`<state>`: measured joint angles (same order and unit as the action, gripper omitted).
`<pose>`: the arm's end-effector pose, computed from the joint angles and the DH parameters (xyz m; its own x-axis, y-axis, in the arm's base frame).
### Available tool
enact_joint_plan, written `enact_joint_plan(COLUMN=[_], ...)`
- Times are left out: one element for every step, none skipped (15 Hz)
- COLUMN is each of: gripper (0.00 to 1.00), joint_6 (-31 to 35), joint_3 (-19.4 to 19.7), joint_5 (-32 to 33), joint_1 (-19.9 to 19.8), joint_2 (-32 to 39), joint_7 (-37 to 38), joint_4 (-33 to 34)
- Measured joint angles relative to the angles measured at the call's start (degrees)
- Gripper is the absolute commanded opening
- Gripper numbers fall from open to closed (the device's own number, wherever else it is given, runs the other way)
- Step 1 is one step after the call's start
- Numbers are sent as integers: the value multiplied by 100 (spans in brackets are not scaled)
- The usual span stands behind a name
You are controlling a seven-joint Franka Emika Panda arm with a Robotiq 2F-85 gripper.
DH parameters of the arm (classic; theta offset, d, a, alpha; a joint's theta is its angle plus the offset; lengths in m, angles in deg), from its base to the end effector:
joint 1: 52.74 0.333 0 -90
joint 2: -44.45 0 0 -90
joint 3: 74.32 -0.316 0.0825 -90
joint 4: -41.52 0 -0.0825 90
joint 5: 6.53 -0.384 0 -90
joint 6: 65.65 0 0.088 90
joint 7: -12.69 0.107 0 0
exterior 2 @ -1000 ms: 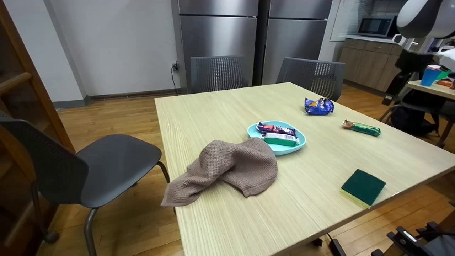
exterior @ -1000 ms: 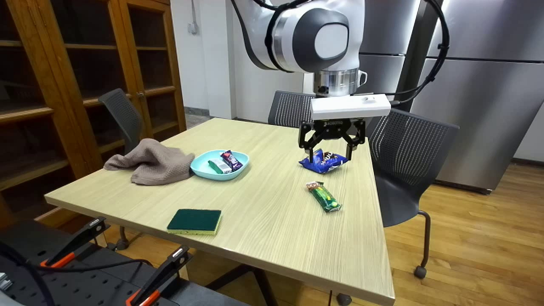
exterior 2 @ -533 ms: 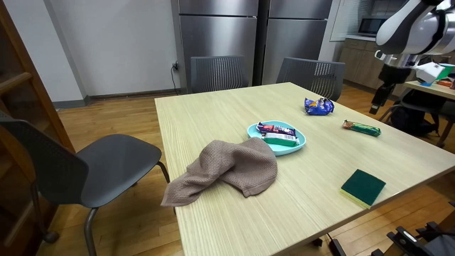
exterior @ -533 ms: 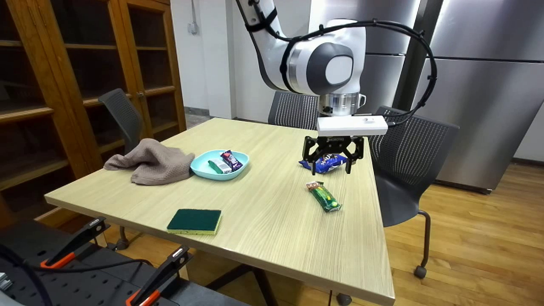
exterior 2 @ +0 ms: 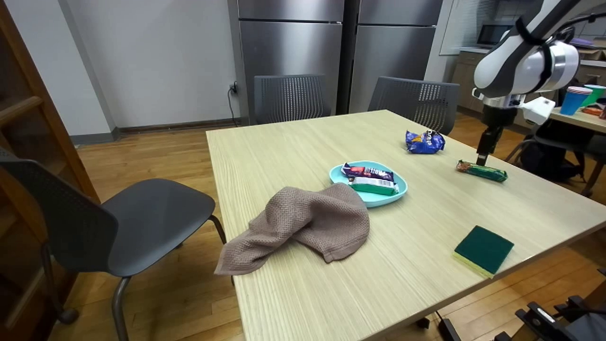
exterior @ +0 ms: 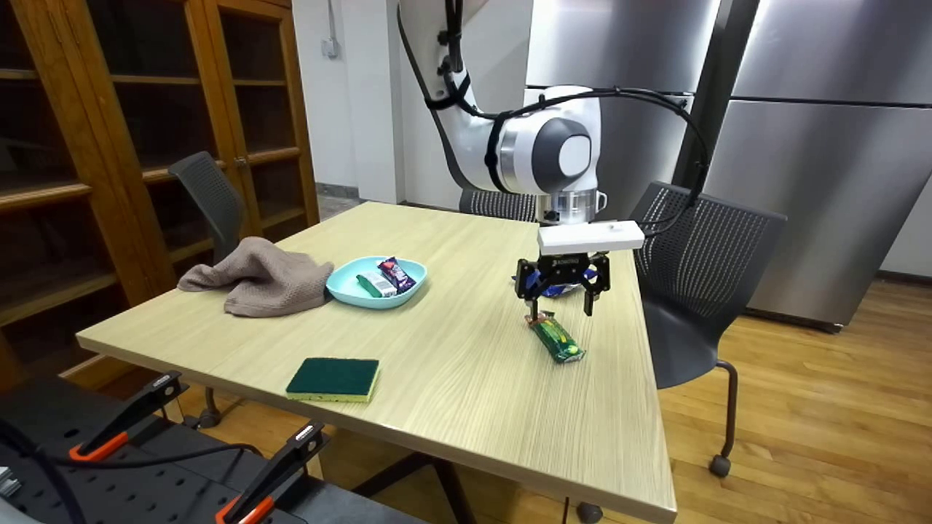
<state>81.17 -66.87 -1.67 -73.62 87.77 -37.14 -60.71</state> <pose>0.5783 -0.3043 0.1347 0.8844 0.4574 -0.0926 0.4654 -0.8792 0.1021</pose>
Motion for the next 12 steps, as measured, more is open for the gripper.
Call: enact_joint_plan(gripper=[100,100,100,100,100,100,100,100,100,100,100,100], joint_6=[-18,-26,-26,-26,-26,-24,-24,-24,-24,-25,-25,-25], joint_3=[1,1,1,0,-3,-3,-3,-3,-3,-3,-3,-3], joint_5=[55,105,150,179,218,251,266,268,268,270,272,272], joint_1=[20,30,31,31,31,31,31,29,27,24,23,23], joint_2=[76,134,178,208,223,224,224,224,224,224,224,224], joint_7=[30,37,38,37,37,37,37,37,37,35,34,34], joint_4=[51,82,94,94,92,89,89,90,90,90,90,90])
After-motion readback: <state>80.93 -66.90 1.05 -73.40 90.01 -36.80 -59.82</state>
